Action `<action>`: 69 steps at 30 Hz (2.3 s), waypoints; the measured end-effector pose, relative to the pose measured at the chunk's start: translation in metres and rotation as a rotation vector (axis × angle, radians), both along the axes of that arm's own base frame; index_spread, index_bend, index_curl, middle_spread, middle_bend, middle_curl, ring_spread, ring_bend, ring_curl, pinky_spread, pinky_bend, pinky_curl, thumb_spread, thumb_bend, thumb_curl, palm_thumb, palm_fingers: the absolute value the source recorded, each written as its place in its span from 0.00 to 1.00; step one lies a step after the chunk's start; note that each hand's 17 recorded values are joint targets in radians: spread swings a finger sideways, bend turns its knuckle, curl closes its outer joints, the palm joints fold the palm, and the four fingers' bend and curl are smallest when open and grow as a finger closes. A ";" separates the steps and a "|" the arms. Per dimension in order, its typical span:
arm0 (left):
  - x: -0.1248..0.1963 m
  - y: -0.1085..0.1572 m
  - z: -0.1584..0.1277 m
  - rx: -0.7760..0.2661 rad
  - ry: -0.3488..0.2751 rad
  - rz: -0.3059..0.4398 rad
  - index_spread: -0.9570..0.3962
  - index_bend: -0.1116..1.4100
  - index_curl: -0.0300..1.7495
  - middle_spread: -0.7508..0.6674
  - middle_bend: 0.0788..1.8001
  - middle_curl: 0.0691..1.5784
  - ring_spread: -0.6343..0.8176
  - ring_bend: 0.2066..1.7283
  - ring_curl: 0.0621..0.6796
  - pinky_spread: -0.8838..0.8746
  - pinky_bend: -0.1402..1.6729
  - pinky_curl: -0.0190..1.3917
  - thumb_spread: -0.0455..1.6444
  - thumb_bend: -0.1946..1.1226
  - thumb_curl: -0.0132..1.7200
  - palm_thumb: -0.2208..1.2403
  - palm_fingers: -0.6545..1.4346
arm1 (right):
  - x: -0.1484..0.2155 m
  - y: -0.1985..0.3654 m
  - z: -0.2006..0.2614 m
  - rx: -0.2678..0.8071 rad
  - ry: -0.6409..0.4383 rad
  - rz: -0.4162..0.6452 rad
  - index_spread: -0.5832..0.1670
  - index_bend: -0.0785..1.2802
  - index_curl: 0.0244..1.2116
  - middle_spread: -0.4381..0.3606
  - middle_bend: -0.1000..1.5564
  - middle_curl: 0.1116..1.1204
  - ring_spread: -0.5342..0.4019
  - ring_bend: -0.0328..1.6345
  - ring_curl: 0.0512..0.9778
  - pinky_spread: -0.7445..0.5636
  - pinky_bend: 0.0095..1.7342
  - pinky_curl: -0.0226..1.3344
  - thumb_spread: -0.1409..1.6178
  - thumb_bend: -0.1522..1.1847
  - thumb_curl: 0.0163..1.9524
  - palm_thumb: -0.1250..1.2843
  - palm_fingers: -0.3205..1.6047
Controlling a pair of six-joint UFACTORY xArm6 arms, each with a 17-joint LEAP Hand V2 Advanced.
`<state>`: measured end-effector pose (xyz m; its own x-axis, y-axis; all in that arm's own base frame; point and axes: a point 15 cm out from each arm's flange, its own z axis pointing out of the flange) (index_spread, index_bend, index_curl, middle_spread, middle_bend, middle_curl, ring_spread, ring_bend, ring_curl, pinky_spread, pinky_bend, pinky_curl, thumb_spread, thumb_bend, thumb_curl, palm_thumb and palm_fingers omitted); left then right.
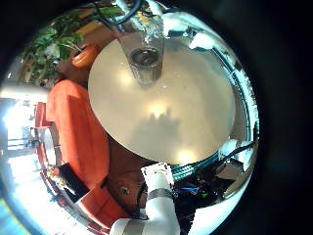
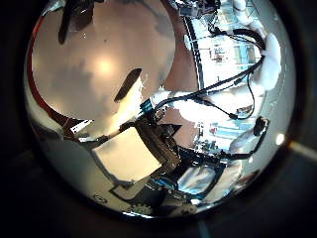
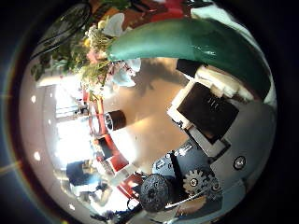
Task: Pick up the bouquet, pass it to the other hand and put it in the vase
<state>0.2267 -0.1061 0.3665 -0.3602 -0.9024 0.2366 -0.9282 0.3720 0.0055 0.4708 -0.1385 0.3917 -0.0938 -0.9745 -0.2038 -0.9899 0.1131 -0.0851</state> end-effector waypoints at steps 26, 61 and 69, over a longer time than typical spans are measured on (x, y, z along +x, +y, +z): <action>0.043 -0.057 0.080 -0.626 -0.112 0.140 0.66 0.19 0.32 0.56 0.15 0.28 0.52 0.35 0.05 0.53 0.26 0.28 0.64 0.12 0.20 0.33 0.52 | -0.099 0.091 0.083 1.179 -0.313 0.408 0.48 0.93 0.73 0.38 0.89 0.69 0.38 0.92 0.64 0.43 0.82 0.46 0.58 0.13 0.52 0.89 0.75; 0.047 -0.102 0.144 -1.167 0.038 0.143 0.76 0.18 0.21 0.59 0.30 0.28 0.55 0.41 0.08 0.58 0.31 0.27 0.58 0.13 0.21 0.35 0.63 | -0.175 0.284 0.004 1.098 0.140 0.836 0.49 0.95 0.71 0.38 0.90 0.68 0.38 0.91 0.67 0.43 0.76 0.60 0.59 0.11 0.61 0.89 0.75; 0.033 -0.107 0.174 -1.366 0.241 0.122 0.48 0.45 0.33 0.33 0.50 0.43 0.19 0.71 0.47 0.30 0.64 0.46 0.60 0.25 0.28 0.68 0.95 | -0.170 0.300 -0.003 1.034 0.102 0.833 0.49 0.96 0.71 0.38 0.90 0.68 0.37 0.91 0.67 0.43 0.75 0.63 0.59 0.11 0.62 0.88 0.75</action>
<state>0.2593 -0.2127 0.5405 -0.1217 0.0680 0.9902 -0.9830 0.1301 -0.1297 0.3010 0.1617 0.3887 0.3920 -0.1497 -0.9077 -0.7913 -0.5581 -0.2497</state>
